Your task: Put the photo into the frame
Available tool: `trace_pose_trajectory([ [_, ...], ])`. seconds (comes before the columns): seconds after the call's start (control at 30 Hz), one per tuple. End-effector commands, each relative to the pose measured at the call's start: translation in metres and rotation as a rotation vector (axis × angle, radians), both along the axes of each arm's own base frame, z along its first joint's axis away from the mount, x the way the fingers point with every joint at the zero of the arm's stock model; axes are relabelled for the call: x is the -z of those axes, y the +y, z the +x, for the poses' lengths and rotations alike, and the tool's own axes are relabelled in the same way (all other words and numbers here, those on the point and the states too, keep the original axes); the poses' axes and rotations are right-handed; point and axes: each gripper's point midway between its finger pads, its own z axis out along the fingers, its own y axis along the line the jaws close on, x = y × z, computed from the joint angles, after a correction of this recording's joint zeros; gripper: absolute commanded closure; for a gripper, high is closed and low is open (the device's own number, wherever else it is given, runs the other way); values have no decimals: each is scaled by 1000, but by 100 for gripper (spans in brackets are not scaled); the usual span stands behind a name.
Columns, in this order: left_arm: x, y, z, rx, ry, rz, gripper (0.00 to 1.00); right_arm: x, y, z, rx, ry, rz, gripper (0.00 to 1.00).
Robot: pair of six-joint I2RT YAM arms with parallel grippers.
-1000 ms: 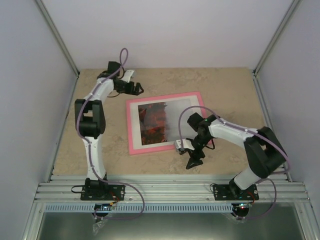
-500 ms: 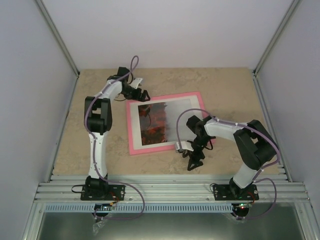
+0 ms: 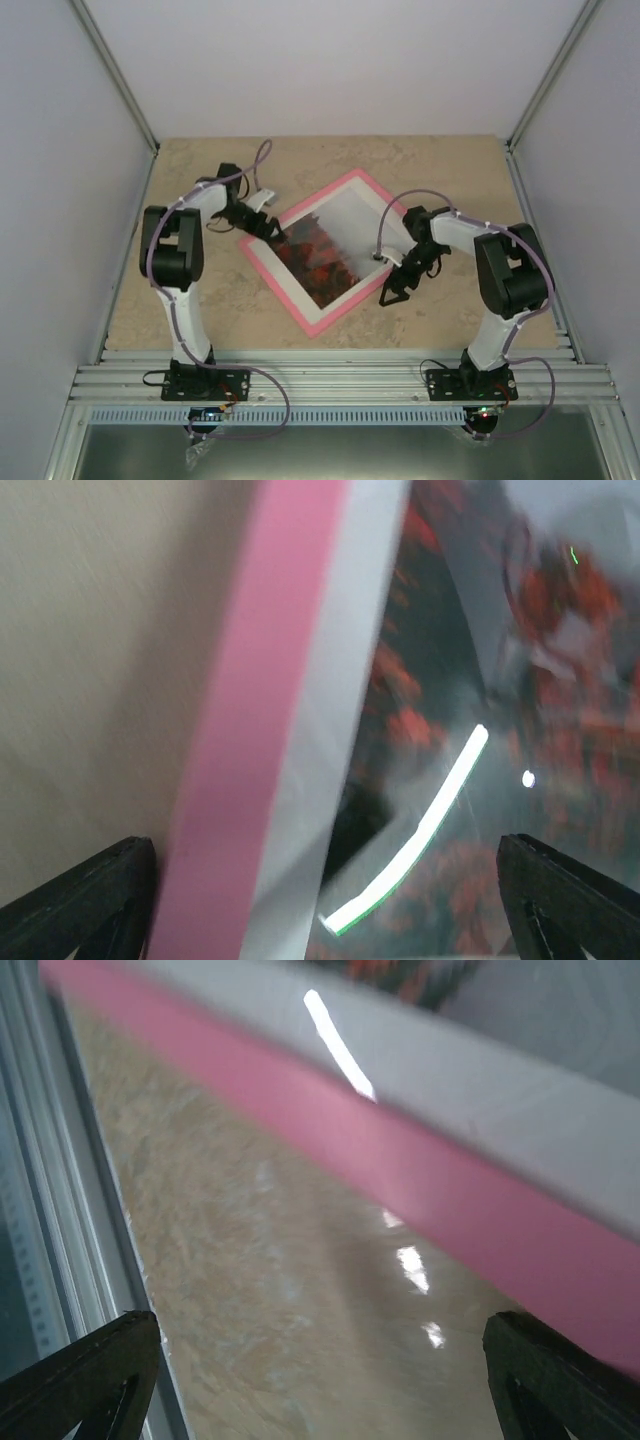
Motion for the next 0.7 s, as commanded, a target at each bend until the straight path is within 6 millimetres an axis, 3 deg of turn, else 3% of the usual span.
trace_pose_trajectory([
  [0.0,0,-16,-102,147,154,-67,6,3,19,77,171,-109,69,11],
  [0.13,7,-10,-152,196,178,-70,7,-4,36,93,213,-72,144,11],
  [0.27,11,0,-181,211,160,-28,7,-5,48,108,243,-43,186,11],
  [0.43,5,3,-192,228,119,-17,6,0,48,104,244,-22,188,13],
  [0.67,5,1,-197,254,109,-33,6,1,36,74,242,6,163,13],
])
